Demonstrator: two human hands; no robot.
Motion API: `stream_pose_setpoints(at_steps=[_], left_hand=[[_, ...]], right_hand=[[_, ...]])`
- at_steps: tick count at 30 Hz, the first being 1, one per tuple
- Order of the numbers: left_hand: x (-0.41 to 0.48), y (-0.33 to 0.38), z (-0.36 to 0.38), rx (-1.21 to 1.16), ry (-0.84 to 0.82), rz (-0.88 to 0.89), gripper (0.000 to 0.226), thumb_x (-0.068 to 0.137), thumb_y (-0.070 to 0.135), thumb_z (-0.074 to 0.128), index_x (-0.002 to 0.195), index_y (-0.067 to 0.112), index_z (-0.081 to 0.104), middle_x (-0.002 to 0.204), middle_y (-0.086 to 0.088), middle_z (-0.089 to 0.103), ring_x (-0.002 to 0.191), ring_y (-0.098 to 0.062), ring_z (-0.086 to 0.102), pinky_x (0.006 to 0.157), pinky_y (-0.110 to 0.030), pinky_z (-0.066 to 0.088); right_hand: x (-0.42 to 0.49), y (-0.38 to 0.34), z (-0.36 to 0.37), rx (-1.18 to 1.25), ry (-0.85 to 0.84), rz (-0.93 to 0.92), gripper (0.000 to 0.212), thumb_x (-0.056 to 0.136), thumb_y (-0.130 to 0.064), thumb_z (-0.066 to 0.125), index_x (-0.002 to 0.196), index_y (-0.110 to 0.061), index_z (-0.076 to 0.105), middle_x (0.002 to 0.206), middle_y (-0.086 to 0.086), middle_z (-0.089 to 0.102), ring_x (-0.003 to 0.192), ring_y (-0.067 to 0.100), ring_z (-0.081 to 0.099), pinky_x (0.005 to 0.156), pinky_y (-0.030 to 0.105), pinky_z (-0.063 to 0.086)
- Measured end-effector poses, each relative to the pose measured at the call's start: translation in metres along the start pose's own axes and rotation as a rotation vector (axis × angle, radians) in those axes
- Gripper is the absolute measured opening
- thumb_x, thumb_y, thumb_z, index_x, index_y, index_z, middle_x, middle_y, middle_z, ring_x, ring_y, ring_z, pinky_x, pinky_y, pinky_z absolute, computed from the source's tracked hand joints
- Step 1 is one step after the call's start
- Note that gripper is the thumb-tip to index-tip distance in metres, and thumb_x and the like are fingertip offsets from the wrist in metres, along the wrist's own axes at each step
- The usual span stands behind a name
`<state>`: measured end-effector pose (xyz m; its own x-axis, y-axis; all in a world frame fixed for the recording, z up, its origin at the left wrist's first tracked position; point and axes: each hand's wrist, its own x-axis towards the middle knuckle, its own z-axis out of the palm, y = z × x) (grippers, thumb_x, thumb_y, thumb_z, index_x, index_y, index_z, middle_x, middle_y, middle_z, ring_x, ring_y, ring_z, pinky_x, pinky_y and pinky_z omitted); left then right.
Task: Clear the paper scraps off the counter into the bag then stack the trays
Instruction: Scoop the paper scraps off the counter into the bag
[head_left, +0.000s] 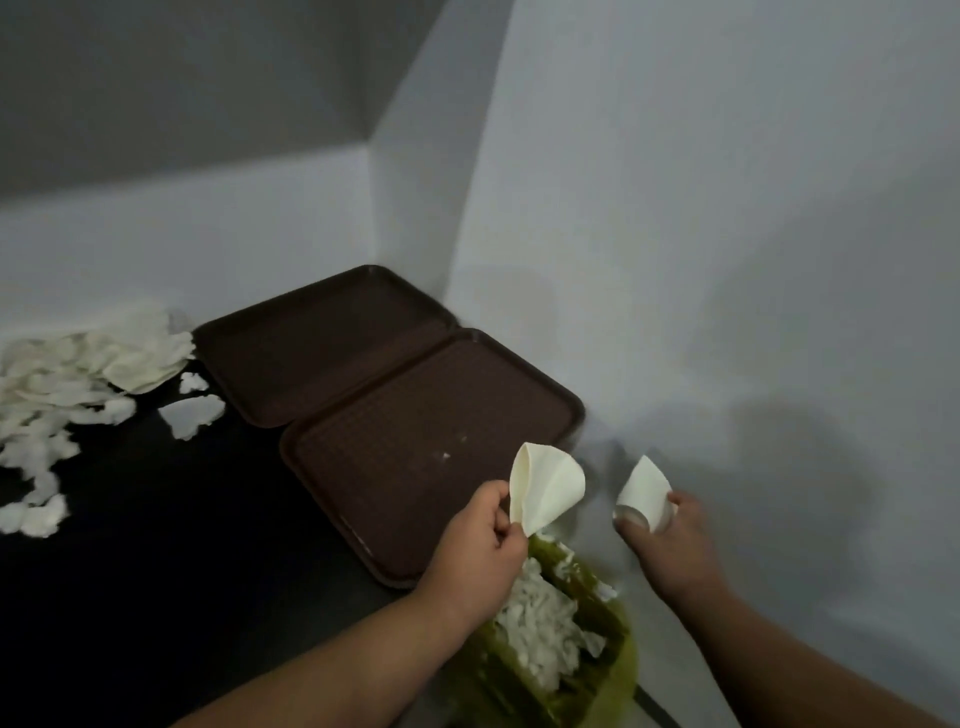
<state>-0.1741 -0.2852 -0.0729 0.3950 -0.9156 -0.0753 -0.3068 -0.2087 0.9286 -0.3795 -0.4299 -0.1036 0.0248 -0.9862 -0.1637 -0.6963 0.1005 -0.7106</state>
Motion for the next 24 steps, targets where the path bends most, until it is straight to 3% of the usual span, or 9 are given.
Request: stream_pose_setpoints(at_steps=[6, 9, 12, 14, 17, 24], left_hand=[[0.021, -0.022, 0.072, 0.092, -0.01, -0.209, 0.029, 0.093, 0.02, 0.058, 0.121, 0.027, 0.056, 0.074, 0.01, 0.058, 0.065, 0.0, 0.056, 0.059, -0.018, 0.04], [0.031, -0.039, 0.098, 0.116, -0.007, -0.319, 0.037, 0.095, 0.022, 0.057, 0.131, 0.026, 0.052, 0.082, 0.011, 0.06, 0.075, -0.004, 0.058, 0.062, -0.02, 0.041], [0.042, -0.052, 0.117, 0.128, -0.009, -0.45, 0.051, 0.097, 0.04, 0.056, 0.144, 0.025, 0.043, 0.113, 0.002, 0.064, 0.102, -0.016, 0.062, 0.084, -0.029, 0.048], [0.047, -0.061, 0.125, 0.152, -0.039, -0.552, 0.057, 0.099, 0.045, 0.052, 0.148, 0.021, 0.038, 0.134, -0.007, 0.057, 0.121, -0.025, 0.056, 0.094, -0.028, 0.043], [0.046, -0.074, 0.129, 0.251, -0.12, -0.594, 0.048, 0.1, 0.034, 0.051, 0.144, 0.017, 0.043, 0.137, -0.009, 0.056, 0.121, -0.027, 0.055, 0.096, -0.03, 0.044], [0.035, -0.086, 0.121, 0.317, -0.133, -0.62, 0.037, 0.094, 0.038, 0.058, 0.127, 0.022, 0.058, 0.119, -0.002, 0.064, 0.104, -0.017, 0.061, 0.087, -0.029, 0.049]], right_hand=[[0.037, 0.037, -0.009, -0.045, -0.145, 0.005, 0.09, 0.066, -0.044, 0.086, 0.139, -0.013, 0.043, 0.136, 0.014, 0.047, 0.118, 0.031, 0.052, 0.097, 0.041, 0.047], [0.055, 0.053, -0.006, -0.053, -0.225, -0.017, 0.105, 0.048, -0.056, 0.086, 0.136, -0.018, 0.043, 0.133, 0.011, 0.048, 0.114, 0.027, 0.054, 0.095, 0.042, 0.051], [0.061, 0.068, -0.003, -0.171, -0.377, 0.005, 0.126, 0.045, -0.053, 0.093, 0.148, -0.022, 0.028, 0.148, 0.008, 0.027, 0.133, 0.031, 0.038, 0.106, 0.044, 0.041], [0.063, 0.083, -0.003, -0.195, -0.432, 0.045, 0.132, 0.048, -0.05, 0.094, 0.153, -0.024, 0.019, 0.156, 0.008, 0.015, 0.141, 0.033, 0.03, 0.108, 0.045, 0.039], [0.065, 0.107, -0.008, -0.213, -0.491, 0.089, 0.127, 0.056, -0.049, 0.091, 0.155, -0.02, 0.018, 0.159, 0.011, 0.02, 0.141, 0.032, 0.034, 0.108, 0.042, 0.04], [0.072, 0.134, -0.038, -0.337, -0.536, 0.162, 0.099, 0.075, -0.049, 0.079, 0.152, -0.01, 0.03, 0.156, 0.012, 0.036, 0.139, 0.029, 0.041, 0.109, 0.035, 0.038]])
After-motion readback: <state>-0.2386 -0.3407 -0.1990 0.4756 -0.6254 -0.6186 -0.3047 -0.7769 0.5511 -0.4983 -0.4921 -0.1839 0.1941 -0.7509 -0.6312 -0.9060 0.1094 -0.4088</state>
